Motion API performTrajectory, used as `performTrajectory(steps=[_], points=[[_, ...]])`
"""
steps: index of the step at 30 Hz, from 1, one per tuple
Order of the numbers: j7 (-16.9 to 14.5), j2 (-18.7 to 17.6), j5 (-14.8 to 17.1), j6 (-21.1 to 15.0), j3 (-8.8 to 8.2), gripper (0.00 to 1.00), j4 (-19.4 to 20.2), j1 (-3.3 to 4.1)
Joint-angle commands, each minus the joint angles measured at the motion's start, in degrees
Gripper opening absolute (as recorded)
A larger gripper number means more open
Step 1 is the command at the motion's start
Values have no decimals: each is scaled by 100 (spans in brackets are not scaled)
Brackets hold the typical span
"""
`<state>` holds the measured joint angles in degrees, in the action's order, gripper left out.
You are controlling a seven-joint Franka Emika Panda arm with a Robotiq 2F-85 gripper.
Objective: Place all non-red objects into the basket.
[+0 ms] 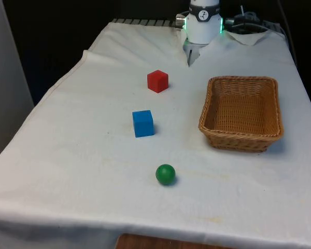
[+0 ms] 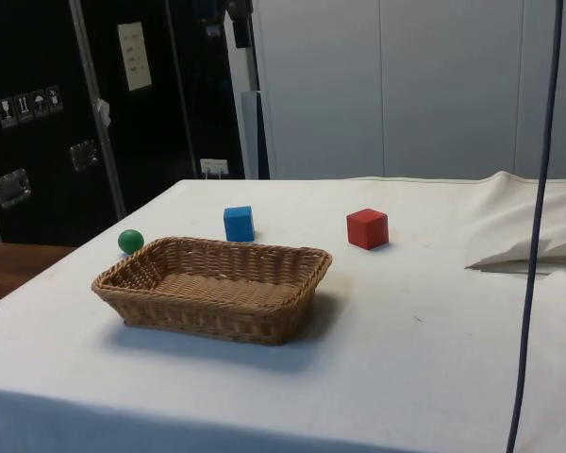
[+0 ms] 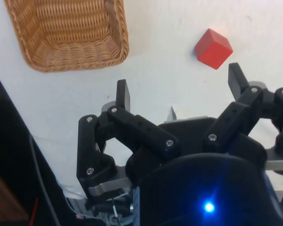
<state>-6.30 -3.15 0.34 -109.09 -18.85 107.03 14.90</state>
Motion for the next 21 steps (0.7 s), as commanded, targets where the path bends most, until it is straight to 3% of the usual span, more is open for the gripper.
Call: performTrajectory(steps=[1,14,15,21], points=[[-57,-11,-11,-63,-11,100,0,-11],[-567,-281,46,-498,-166,100,-52,-23],[-504,-241,6,-476,-166,100,-23,-6],[-848,-430,80,-745,-229,100,-57,-40]])
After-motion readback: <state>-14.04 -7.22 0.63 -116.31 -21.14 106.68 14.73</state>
